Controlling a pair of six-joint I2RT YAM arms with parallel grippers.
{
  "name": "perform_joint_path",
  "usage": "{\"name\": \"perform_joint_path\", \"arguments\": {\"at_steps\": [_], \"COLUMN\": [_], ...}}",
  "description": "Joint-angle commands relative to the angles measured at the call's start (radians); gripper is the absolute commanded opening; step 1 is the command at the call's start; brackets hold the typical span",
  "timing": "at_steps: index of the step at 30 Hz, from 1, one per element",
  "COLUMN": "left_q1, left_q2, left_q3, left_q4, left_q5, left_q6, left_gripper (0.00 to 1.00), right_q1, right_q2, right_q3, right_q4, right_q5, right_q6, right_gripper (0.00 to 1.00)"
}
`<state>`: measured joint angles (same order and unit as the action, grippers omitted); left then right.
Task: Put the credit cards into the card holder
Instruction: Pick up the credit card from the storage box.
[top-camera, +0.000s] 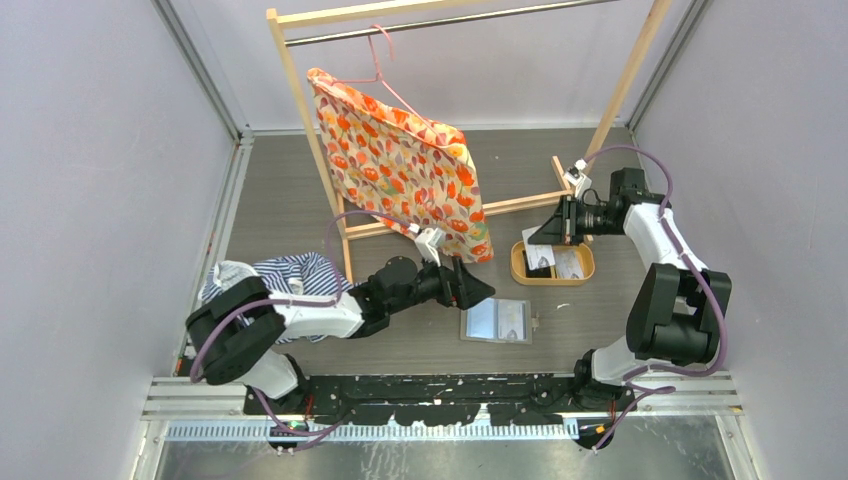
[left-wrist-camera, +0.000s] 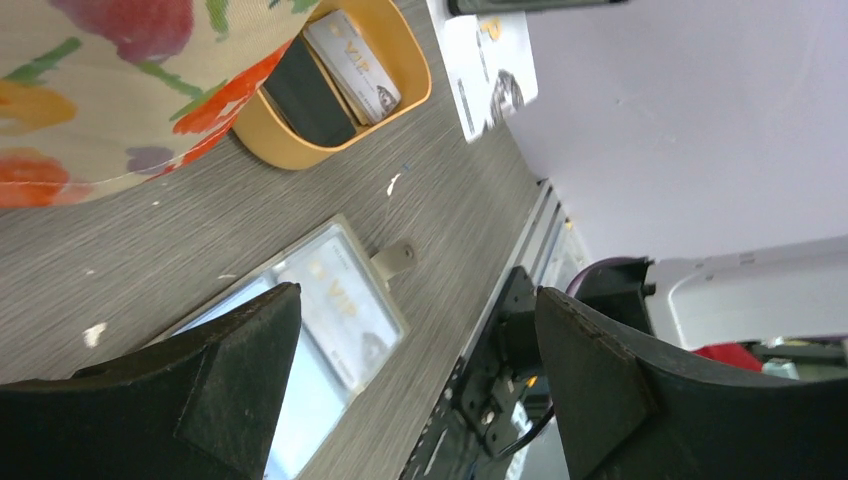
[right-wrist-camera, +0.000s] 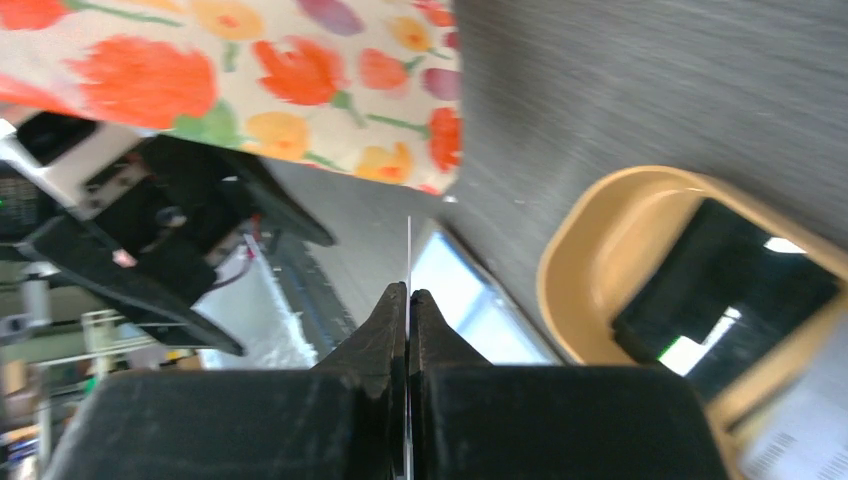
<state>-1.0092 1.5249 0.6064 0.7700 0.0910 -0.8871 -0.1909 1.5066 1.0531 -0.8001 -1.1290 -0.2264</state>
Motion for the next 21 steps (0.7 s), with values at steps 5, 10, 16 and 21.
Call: {"name": "perform_joint_path", "arguments": {"at_steps": [5, 10, 16, 21], "left_q1": [-0.034, -0.036, -0.042, -0.042], "left_q2": [0.176, 0.254, 0.279, 0.315], "left_q3": [0.108, 0.161, 0.181, 0.184], "left_q4": [0.286, 0.381, 0.41, 0.465], "left_q5": [-0.047, -0.048, -0.057, -0.077], "left_q6": [-0.137, -0.18, -0.212, -0.249], "left_gripper": [0.78, 0.61, 0.55, 0.43], "right_q1": [0.05, 0.084, 0.093, 0.108], "right_q2": [-0.036, -0.033, -0.012, -0.011], "right_q3": [-0.03, -0.024, 0.008, 0.021], "right_q4": [0.023, -0.018, -0.126, -0.183], "right_q5": [-0.225, -0.221, -0.229, -0.236], "right_q6": [0.018, -0.034, -0.148, -0.21], "right_gripper": [0.01, 0.01, 0.01, 0.01]}}
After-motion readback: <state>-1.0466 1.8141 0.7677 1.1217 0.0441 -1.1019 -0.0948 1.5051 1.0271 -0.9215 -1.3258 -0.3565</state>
